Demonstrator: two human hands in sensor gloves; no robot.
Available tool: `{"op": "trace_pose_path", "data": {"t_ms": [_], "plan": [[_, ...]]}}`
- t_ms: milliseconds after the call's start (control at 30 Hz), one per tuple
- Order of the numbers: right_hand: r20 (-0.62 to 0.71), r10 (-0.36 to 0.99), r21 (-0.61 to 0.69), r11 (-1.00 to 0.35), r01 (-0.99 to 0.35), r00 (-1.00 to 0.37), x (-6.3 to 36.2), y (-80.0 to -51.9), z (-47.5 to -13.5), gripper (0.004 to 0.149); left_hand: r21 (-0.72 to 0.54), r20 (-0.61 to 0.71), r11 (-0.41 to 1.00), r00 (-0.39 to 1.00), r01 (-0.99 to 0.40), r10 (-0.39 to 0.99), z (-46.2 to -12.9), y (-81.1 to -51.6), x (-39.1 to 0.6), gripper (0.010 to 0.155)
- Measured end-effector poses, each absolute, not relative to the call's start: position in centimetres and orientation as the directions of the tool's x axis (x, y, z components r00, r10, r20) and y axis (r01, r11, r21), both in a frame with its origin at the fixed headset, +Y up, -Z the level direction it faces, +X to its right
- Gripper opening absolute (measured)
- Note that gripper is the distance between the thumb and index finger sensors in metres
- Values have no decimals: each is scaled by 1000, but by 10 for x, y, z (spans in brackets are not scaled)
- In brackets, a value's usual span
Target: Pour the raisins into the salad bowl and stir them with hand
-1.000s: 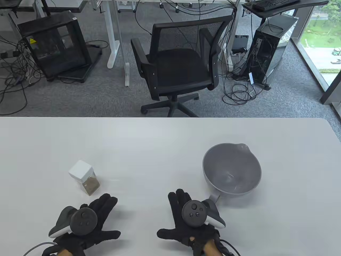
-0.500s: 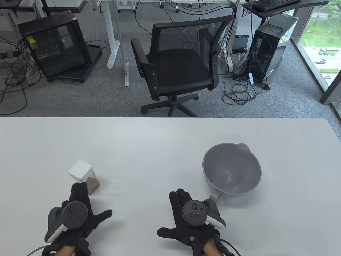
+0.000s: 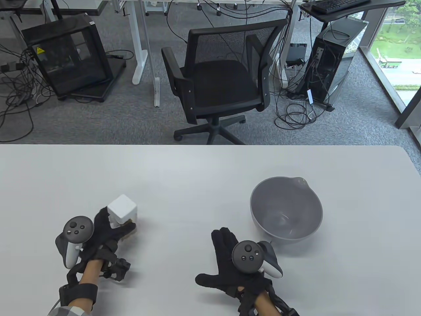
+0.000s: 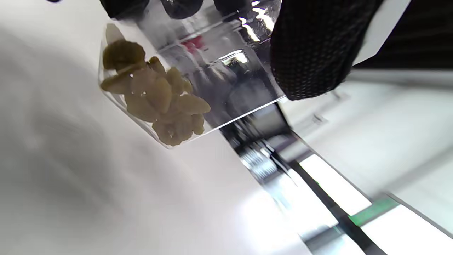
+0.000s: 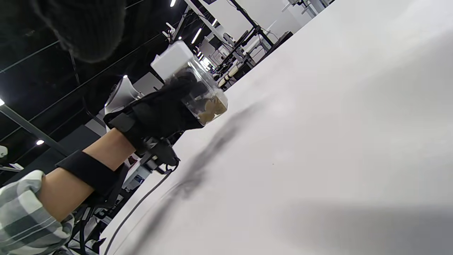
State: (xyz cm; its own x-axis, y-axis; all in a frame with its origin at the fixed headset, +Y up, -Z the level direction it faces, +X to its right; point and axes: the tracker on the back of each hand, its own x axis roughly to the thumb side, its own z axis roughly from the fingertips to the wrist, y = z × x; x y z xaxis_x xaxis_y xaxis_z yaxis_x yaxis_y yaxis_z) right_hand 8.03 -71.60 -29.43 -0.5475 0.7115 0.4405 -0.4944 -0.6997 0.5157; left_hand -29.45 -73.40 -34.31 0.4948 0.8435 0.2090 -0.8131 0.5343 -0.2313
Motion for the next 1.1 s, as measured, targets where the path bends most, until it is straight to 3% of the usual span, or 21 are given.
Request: {"op": "trace_pose_path", "data": {"t_ms": [100, 233, 300, 367, 433, 500, 533, 600, 633, 700, 733, 767, 800, 867, 900, 933, 967, 1000, 1033, 1067, 1100], "plan": [[498, 705, 538, -708, -458, -505, 71, -703, -285, 117, -543, 411, 491, 294, -682, 863, -308, -720, -247, 94], [624, 634, 481, -773, -414, -458, 29, -648, -252, 111, -423, 475, 569, 363, -705, 802, -267, -723, -206, 93], [602, 454, 341, -890, -303, -656, 2, -628, -237, 101, -410, 444, 565, 384, -716, 810, -264, -729, -199, 95], [534, 73, 58, -997, -50, -842, -30, -615, -229, 96, -410, 420, 557, 392, -722, 818, -260, -729, -194, 96], [496, -245, -138, -969, 203, -833, -62, -609, -228, 85, -377, 401, 528, 380, -761, 834, -261, -730, -198, 95], [643, -210, -22, -966, 256, -737, -75, -603, -229, 72, -396, 413, 508, 346, -765, 842, -265, -734, -204, 94], [792, -90, 123, -945, 302, -604, -79, -601, -231, 60, -448, 422, 527, 350, -722, 837, -266, -736, -207, 94], [882, 133, 225, -962, 157, -451, -73, -595, -232, 31, -419, 402, 532, 375, -736, 835, -267, -737, -212, 93], [840, 198, 277, -957, 85, -505, -70, -593, -234, 40, -434, 379, 506, 359, -745, 853, -268, -738, -213, 93], [596, 37, 82, -997, 15, -802, -62, -596, -239, 75, -441, 375, 521, 377, -731, 847, -267, -737, -209, 93], [481, -79, -43, -997, 67, -873, -64, -599, -241, 89, -430, 384, 546, 401, -719, 832, -267, -736, -206, 93], [435, -255, -44, -964, 262, -864, -71, -604, -249, 96, -411, 388, 570, 429, -712, 816, -267, -735, -202, 93], [534, -274, 112, -915, 388, -800, -76, -607, -251, 85, -409, 376, 582, 452, -703, 809, -267, -737, -201, 93], [804, -134, 105, -927, 361, -579, -79, -608, -238, 72, -452, 374, 596, 465, -664, 802, -271, -744, -205, 92], [854, -44, 104, -962, 252, -518, -73, -605, -233, 61, -467, 330, 549, 440, -693, 835, -271, -746, -206, 92], [833, 54, 139, -984, 114, -551, -71, -608, -230, 79, -465, 327, 534, 423, -706, 845, -270, -745, -206, 92], [734, 18, 111, -989, 93, -679, -67, -609, -230, 90, -461, 342, 545, 426, -700, 837, -270, -743, -206, 92], [553, -78, 75, -987, 143, -829, -64, -614, -233, 94, -465, 365, 564, 433, -682, 824, -269, -740, -203, 93], [488, -194, 75, -962, 263, -851, -66, -621, -239, 92, -467, 379, 576, 437, -671, 816, -268, -738, -201, 93], [552, -256, 37, -943, 330, -793, -67, -622, -240, 85, -457, 359, 597, 477, -659, 802, -268, -740, -199, 92], [726, -189, 17, -956, 291, -662, -64, -623, -237, 82, -475, 397, 623, 480, -622, 782, -272, -743, -202, 92]]}}
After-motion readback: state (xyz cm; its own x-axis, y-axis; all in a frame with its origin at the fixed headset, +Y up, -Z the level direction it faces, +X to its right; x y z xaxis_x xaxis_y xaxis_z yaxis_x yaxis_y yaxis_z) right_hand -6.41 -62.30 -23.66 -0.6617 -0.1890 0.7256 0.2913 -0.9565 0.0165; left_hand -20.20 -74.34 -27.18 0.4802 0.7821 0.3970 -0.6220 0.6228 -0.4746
